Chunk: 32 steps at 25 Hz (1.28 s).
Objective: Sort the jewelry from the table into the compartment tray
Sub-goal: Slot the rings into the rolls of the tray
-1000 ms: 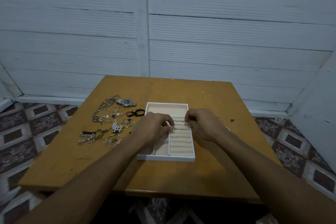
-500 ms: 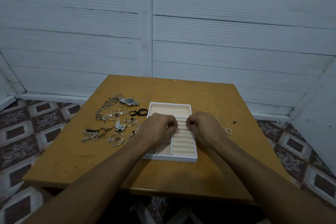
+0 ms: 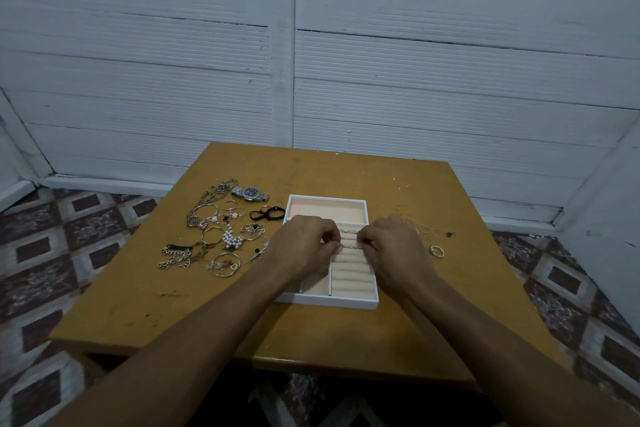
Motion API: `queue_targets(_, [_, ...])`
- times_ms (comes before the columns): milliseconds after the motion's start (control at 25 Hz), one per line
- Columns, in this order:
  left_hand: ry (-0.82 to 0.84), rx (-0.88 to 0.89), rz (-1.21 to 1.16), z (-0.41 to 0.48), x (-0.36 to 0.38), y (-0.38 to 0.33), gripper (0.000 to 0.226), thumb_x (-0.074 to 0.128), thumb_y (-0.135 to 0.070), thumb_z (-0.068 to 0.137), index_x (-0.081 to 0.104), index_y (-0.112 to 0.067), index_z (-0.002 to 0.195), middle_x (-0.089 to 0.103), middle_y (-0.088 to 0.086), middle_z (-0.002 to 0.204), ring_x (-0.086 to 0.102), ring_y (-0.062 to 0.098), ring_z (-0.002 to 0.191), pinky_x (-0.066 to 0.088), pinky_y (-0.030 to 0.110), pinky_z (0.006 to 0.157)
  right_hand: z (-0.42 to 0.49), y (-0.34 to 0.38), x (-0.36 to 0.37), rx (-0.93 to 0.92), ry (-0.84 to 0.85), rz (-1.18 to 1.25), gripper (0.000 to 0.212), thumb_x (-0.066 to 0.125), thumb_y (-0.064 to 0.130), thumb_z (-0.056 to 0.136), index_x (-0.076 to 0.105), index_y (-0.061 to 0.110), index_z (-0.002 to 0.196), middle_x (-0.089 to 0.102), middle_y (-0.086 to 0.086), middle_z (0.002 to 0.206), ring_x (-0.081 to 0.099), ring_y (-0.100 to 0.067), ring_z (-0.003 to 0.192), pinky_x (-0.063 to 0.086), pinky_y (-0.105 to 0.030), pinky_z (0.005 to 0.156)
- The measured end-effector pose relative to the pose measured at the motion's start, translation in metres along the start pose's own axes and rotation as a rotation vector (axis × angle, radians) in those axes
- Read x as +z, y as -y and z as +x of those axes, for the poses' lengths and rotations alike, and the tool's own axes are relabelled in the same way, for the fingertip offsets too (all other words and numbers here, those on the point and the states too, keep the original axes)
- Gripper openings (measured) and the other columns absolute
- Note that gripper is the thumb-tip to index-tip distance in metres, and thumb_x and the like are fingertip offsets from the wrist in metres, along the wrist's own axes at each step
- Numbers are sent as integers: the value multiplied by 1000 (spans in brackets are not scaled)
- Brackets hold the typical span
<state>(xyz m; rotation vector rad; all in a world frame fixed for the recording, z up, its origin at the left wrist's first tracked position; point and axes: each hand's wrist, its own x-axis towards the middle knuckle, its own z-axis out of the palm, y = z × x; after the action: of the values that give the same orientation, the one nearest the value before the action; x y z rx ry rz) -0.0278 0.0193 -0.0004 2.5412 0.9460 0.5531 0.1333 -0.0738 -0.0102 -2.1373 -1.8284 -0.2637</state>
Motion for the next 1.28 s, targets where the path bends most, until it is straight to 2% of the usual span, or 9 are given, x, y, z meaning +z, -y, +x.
queue_targets(280, [1,10,17,0,0,1,13,65,-36,86,73,-28,92,70,-8,91,60,11,86,52,34,73,-7,4,0,18,28,-33,26,49,26,95,72,29,108,69,4,101,50,-22,94,34,-36,81])
queue_targets(560, [13,5,19,-2,2,1,12,64,-33,86,73,-28,93,70,-8,92,61,11,86,53,35,74,-4,7,-1,115,12,33,20,50,23,92,70,25,96,67,3,95,50,-22,92,35,-35,80])
queue_targets(960, [17,-18,36,-1,4,-1,12,64,-33,86,73,-29,92,70,-9,92,61,12,86,53,37,74,0,12,-7,87,97,-97,31,47,22,91,72,30,108,66,5,108,46,-21,101,33,-37,85])
queue_targets(1160, [27,-23,49,0,6,-1,12,62,-32,87,72,-30,92,70,-9,94,62,13,88,54,38,74,-6,12,-5,60,90,-130,32,46,27,91,70,32,112,66,5,109,45,-22,100,29,-36,80])
queue_targets(1280, [2,1,67,0,9,-2,11,60,-33,88,70,-30,93,67,-10,95,60,13,89,54,38,73,-9,6,-3,96,31,-58,31,47,27,90,69,32,111,67,6,106,48,-22,98,31,-35,79])
